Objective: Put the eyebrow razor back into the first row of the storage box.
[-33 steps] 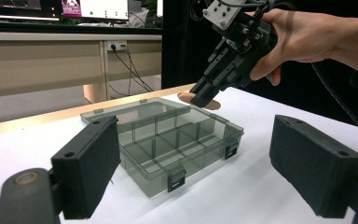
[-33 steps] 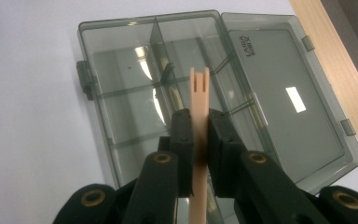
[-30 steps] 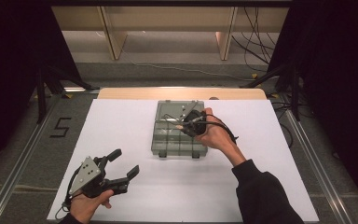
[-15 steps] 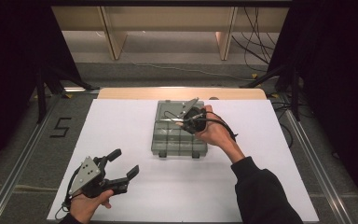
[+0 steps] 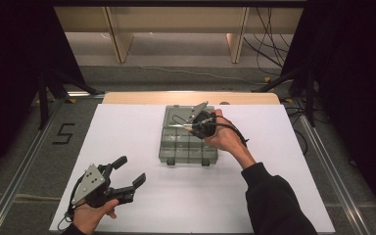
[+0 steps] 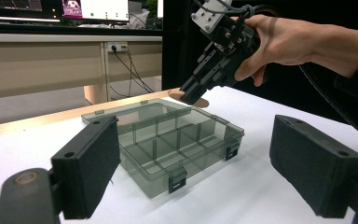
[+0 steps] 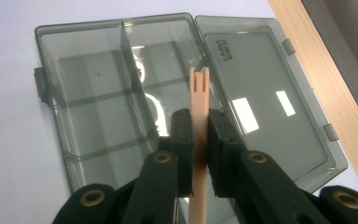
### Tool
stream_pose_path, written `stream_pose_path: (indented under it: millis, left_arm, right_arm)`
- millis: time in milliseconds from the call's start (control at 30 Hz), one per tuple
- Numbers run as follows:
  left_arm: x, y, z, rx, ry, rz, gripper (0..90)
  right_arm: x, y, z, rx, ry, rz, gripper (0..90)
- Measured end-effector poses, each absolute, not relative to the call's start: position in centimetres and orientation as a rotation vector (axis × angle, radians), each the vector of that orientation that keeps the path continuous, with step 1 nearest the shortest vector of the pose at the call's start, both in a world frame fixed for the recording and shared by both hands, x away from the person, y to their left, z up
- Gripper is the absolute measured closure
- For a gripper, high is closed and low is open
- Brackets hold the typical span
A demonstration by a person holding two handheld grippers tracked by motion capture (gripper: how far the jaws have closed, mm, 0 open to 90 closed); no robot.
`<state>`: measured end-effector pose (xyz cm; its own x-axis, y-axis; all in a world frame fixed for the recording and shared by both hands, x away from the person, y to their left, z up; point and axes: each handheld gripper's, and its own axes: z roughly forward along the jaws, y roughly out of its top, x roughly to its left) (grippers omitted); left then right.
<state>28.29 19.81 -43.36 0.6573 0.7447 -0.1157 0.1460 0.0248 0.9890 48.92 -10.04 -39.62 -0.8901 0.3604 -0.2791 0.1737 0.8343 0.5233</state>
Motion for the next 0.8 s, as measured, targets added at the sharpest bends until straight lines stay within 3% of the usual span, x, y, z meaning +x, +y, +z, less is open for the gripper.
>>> stream_pose_path:
  millis: [800]
  left_arm:
    - [28.3,19.8,-43.4,1.504,0.774,0.541,16.0]
  right_arm:
    - [50.5,-10.7,-41.2,0.371,2.657,0.644,81.8]
